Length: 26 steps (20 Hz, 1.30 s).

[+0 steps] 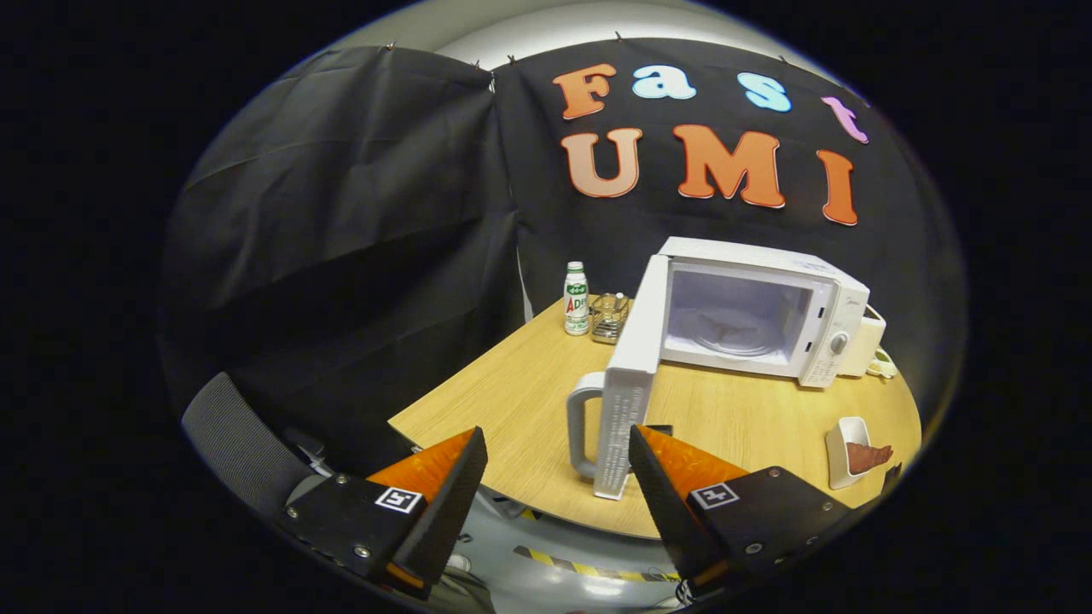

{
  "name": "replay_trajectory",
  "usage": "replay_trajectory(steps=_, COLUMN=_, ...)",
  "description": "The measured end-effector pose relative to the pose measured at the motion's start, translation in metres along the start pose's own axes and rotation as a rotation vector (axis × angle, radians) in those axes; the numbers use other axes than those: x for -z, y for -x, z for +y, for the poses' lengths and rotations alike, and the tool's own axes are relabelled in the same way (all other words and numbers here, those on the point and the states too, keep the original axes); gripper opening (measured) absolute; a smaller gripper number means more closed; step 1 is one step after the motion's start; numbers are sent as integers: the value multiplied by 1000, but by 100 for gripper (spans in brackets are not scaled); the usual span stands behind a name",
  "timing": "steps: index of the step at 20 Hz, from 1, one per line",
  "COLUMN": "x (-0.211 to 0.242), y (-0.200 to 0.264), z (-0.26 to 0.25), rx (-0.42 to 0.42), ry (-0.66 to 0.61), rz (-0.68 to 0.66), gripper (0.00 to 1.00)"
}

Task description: Open the microwave, put the food inside, and close the microwave door.

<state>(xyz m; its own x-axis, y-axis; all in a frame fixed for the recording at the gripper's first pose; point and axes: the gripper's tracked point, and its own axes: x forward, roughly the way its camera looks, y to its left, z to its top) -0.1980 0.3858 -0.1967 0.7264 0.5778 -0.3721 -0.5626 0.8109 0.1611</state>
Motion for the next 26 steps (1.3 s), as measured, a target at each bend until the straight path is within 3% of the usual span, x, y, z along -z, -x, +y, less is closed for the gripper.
replay_trajectory(steps=5, x=-23, y=23, z=-93, rx=167, ry=-5, rz=-63, gripper=98)
replay_trajectory(steps=10, x=-15, y=43, z=-197, rx=342, ry=-70, rz=-66, gripper=98)
replay_trajectory(steps=15, x=1, y=65, z=-290, rx=456, ry=-87, rz=-68, gripper=98)
replay_trajectory(steps=26, x=83, y=52, z=-412, rx=513, ry=-288, rz=-12, gripper=98)
